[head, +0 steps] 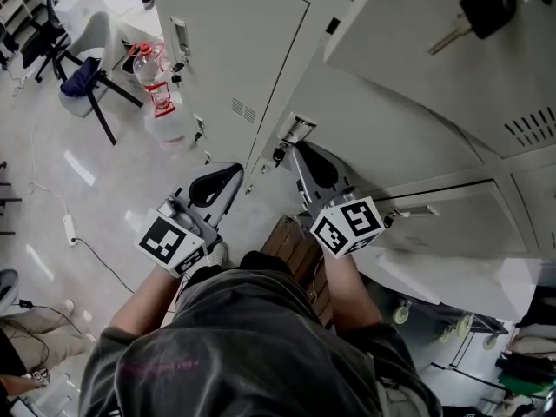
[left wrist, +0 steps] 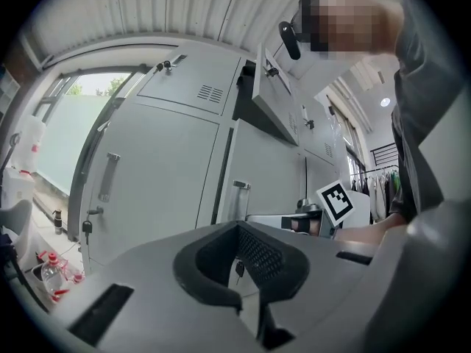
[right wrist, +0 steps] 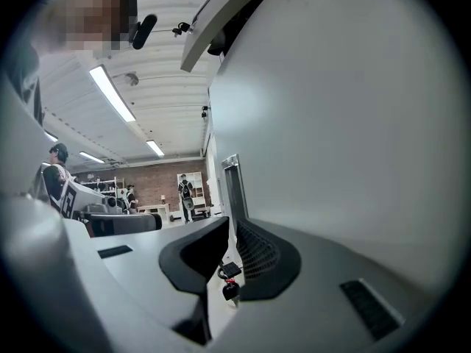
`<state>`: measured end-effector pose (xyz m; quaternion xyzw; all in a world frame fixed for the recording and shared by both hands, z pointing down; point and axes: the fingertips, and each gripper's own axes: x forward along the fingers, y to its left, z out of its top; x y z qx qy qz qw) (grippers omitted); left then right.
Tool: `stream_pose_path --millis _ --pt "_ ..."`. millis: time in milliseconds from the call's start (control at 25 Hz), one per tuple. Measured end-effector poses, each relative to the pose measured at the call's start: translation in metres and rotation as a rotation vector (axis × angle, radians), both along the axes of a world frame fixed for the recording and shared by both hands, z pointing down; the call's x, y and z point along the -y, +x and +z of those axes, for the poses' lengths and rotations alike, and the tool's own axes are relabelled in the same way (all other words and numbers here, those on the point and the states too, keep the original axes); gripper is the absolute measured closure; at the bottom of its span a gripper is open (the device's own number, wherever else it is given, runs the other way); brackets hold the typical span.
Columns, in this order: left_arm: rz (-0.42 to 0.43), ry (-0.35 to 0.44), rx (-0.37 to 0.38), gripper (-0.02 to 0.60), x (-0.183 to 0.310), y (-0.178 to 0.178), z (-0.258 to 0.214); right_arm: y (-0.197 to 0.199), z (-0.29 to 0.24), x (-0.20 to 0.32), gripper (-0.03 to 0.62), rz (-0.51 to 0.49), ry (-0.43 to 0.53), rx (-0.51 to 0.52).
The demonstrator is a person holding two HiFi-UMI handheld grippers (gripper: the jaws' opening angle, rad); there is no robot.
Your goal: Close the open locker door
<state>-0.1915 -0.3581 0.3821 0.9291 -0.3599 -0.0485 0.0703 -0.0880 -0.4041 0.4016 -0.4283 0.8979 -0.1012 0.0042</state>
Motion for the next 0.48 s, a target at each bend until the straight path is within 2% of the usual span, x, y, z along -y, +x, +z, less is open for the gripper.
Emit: stream_pose_path --millis 480 --pt "0.067 -0.007 -0.017 0.568 0.019 -0.001 0.002 0.02 0.006 0.024 0.548 0.126 -0.006 -0.03"
